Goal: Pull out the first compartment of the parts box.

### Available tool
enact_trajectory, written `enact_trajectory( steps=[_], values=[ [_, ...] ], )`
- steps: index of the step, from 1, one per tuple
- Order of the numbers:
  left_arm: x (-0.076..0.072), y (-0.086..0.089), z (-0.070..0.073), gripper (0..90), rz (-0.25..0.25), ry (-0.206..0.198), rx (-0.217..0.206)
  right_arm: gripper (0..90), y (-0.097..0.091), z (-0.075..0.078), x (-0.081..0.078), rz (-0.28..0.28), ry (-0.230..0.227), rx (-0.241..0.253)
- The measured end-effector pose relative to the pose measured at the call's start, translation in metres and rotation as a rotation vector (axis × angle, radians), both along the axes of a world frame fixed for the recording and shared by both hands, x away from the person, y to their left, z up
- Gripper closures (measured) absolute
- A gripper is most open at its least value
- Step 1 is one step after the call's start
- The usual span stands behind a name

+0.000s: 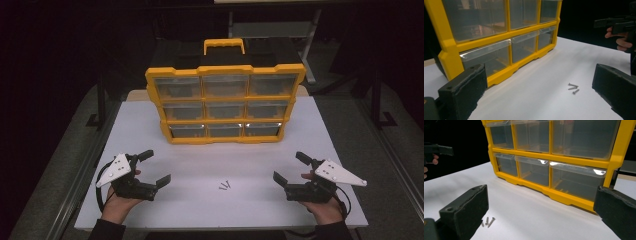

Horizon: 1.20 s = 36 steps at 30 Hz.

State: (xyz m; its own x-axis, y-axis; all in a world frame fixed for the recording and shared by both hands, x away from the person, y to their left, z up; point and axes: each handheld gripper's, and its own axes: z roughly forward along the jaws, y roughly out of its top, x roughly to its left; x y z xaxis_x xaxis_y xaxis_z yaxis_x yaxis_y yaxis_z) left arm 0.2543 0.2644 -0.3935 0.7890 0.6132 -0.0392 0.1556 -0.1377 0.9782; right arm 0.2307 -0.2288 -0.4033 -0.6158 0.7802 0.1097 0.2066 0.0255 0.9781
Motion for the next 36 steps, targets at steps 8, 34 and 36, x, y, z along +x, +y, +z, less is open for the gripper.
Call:
enact_trajectory(
  steps=[8, 34, 36],
  values=[
    [0.003, -0.004, 0.001, 0.0, -0.008, -0.004, -0.001, 0.0, 0.000, 0.000, 0.002, -0.002, 0.001, -0.001],
    [0.011, -0.021, 0.005, 0.0, -0.034, -0.010, -0.016, 0.0, 0.002, -0.001, 0.003, 0.005, 0.003, -0.004],
    [0.011, -0.023, 0.005, 0.0, -0.035, -0.011, -0.017, 0.0, 0.002, -0.001, 0.003, 0.005, 0.004, -0.004]
  ],
)
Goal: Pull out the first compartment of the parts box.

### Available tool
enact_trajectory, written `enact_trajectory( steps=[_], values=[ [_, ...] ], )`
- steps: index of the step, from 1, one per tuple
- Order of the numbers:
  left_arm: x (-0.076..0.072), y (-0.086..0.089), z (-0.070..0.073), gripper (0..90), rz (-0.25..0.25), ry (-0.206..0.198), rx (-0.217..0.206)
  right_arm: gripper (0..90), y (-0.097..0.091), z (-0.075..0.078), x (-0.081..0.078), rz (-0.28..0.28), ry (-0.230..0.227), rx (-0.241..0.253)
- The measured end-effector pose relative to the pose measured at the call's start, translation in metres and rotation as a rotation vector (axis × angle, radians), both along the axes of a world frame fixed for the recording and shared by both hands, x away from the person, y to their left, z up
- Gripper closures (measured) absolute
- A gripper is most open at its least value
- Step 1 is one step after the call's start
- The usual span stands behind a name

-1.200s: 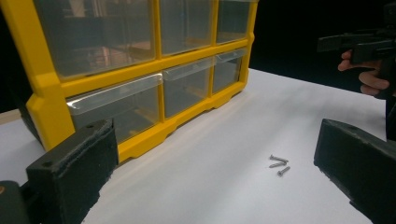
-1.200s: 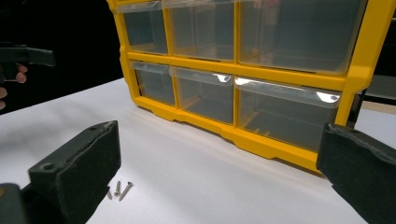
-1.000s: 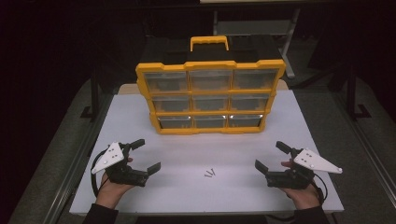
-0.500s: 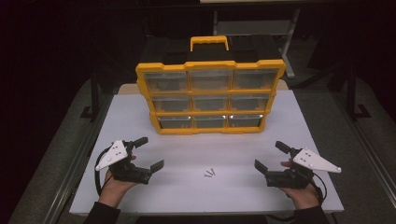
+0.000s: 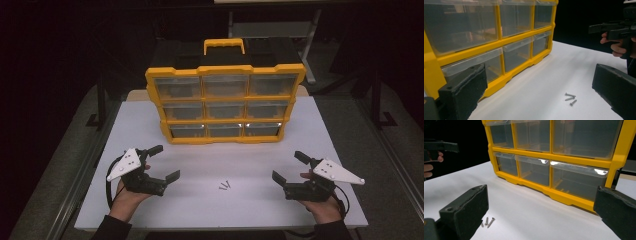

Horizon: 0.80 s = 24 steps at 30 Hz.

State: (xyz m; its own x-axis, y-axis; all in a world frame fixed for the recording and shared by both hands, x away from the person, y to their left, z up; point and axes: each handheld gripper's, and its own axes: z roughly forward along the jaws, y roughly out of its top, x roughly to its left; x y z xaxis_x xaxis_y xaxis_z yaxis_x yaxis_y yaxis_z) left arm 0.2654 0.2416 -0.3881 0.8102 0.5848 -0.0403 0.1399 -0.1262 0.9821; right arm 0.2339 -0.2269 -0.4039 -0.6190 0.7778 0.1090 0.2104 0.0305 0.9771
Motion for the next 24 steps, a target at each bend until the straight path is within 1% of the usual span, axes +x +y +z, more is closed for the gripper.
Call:
enact_trajectory(
  steps=[2, 6, 7, 9, 15, 16, 19, 21, 24],
  values=[
    [0.000, -0.001, 0.000, 0.0, -0.001, -0.001, -0.005, 0.0, 0.000, 0.000, 0.000, 0.000, 0.000, 0.000],
    [0.001, -0.006, 0.002, 0.0, -0.010, -0.009, 0.001, 0.0, 0.000, 0.000, 0.000, 0.000, 0.001, 0.000],
    [0.001, -0.007, 0.001, 0.0, -0.012, -0.008, -0.005, 0.0, 0.000, 0.000, 0.000, 0.000, 0.001, 0.001],
    [0.001, -0.009, 0.002, 0.0, -0.017, -0.011, 0.003, 0.0, 0.000, 0.000, 0.000, 0.000, -0.001, 0.001],
    [0.003, -0.013, 0.003, 0.0, -0.020, -0.012, -0.001, 0.0, 0.000, 0.000, 0.001, -0.003, 0.003, 0.003],
    [0.004, -0.013, 0.003, 0.0, -0.019, -0.014, 0.003, 0.0, 0.000, 0.000, 0.001, -0.003, 0.004, 0.003],
    [0.007, -0.015, 0.005, 0.0, -0.015, -0.017, -0.013, 0.0, -0.001, 0.000, 0.002, -0.008, 0.002, 0.007],
    [0.008, -0.016, 0.006, 0.0, -0.015, -0.015, -0.015, 0.0, -0.001, -0.001, 0.002, -0.009, 0.000, 0.003],
    [0.009, -0.019, 0.007, 0.0, -0.022, -0.021, -0.007, 0.0, -0.001, 0.000, 0.002, -0.008, 0.000, -0.002]
  ],
)
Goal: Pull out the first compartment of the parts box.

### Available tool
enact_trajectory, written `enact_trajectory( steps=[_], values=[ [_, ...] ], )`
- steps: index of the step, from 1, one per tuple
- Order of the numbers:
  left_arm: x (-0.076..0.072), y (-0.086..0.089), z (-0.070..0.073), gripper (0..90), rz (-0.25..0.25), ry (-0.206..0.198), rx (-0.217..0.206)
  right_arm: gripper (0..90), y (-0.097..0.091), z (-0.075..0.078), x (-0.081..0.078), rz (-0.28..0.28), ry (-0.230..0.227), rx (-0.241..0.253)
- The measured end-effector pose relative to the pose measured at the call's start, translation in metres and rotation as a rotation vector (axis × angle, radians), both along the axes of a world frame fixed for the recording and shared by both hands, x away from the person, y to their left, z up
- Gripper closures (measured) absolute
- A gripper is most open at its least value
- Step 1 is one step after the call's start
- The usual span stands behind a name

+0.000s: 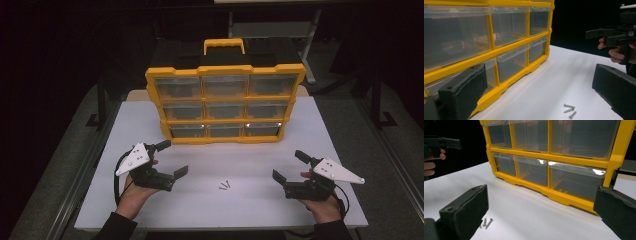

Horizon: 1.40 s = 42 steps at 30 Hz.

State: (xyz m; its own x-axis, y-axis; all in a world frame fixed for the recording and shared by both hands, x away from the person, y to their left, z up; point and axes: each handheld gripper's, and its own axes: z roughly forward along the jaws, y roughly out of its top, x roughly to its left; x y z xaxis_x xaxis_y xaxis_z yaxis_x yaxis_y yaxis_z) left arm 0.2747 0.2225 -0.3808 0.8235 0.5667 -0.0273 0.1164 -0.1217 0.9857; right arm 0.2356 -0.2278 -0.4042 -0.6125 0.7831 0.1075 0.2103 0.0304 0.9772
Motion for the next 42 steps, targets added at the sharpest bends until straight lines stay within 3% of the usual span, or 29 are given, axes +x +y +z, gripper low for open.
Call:
enact_trajectory(
  steps=[12, 17, 42],
  values=[
    [0.007, -0.018, 0.006, 0.0, -0.028, -0.011, -0.011, 0.0, -0.003, 0.000, 0.001, -0.013, -0.001, 0.016],
    [0.009, -0.023, 0.006, 0.0, -0.041, -0.016, 0.003, 0.0, -0.002, 0.000, 0.000, -0.007, 0.002, 0.017],
    [0.029, -0.041, 0.010, 0.0, -0.047, -0.005, -0.010, 0.0, -0.001, -0.001, 0.002, -0.005, 0.007, 0.012]
  ],
)
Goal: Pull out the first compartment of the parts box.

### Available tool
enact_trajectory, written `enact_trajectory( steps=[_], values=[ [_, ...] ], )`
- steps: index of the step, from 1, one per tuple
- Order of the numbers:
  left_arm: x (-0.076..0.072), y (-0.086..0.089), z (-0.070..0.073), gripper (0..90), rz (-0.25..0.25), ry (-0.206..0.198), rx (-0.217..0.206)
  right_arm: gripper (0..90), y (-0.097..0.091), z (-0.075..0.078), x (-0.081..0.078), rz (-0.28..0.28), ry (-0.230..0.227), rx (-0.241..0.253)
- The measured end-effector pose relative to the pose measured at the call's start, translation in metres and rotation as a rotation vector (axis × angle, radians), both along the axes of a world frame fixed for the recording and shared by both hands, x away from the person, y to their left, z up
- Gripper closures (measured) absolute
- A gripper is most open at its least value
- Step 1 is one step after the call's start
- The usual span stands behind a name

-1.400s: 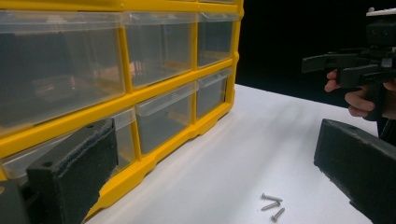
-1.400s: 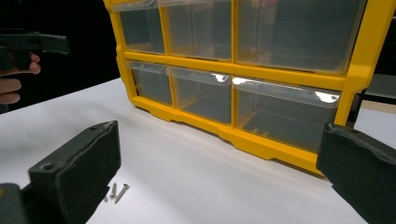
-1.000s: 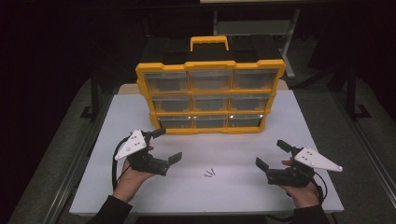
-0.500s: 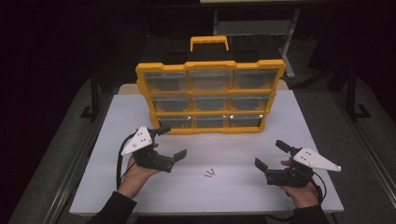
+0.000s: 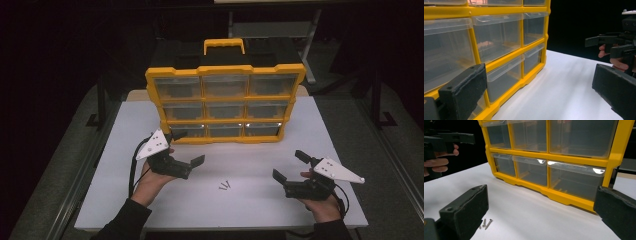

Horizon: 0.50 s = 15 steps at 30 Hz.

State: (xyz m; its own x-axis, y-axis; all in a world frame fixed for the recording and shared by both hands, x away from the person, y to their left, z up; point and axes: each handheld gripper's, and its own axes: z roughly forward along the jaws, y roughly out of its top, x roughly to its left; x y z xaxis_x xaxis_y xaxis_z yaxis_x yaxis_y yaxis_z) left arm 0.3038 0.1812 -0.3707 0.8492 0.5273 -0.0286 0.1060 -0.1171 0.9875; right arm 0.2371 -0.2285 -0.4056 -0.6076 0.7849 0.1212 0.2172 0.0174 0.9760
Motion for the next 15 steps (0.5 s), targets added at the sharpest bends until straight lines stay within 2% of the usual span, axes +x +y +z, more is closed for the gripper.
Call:
enact_trajectory(
  steps=[15],
  values=[
    [0.012, -0.015, -0.001, 0.0, -0.024, 0.009, 0.003, 0.0, 0.001, 0.000, 0.000, 0.002, -0.002, -0.003]
  ],
)
